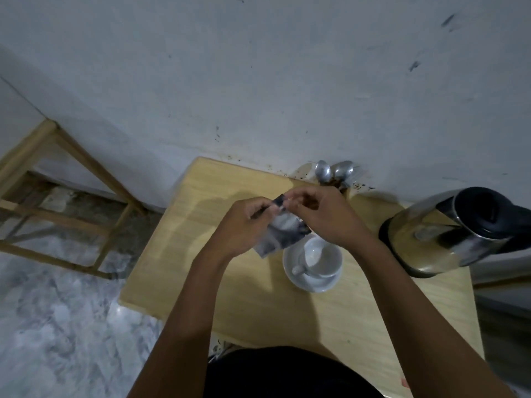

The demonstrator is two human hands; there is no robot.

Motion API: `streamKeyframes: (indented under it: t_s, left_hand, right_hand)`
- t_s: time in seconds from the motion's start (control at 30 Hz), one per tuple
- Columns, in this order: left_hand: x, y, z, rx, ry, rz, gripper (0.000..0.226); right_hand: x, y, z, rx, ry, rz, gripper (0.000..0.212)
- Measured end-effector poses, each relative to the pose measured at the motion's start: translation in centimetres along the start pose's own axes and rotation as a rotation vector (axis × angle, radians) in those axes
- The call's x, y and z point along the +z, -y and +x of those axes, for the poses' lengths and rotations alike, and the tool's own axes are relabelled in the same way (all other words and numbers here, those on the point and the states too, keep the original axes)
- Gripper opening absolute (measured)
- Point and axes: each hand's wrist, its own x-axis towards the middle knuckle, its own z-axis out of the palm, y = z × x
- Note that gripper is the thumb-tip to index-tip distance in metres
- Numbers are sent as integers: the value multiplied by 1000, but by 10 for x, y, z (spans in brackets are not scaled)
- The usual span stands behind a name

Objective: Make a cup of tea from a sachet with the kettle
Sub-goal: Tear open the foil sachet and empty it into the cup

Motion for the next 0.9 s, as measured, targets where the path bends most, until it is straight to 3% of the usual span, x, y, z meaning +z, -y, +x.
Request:
streamKeyframes:
  t_s: [0.13, 0.67, 0.9]
  left_hand:
    - [1, -12, -5, 55, 63, 56, 20]
    - [10, -39, -22, 206, -39, 197, 20]
    - [9, -47, -25, 187, -50, 45, 23]
  right_hand:
    - [-19, 13, -3, -59, 69, -171, 10]
    - [-42, 49, -7, -226, 185, -648, 7]
    - [-40, 47, -9, -334, 181, -641, 9]
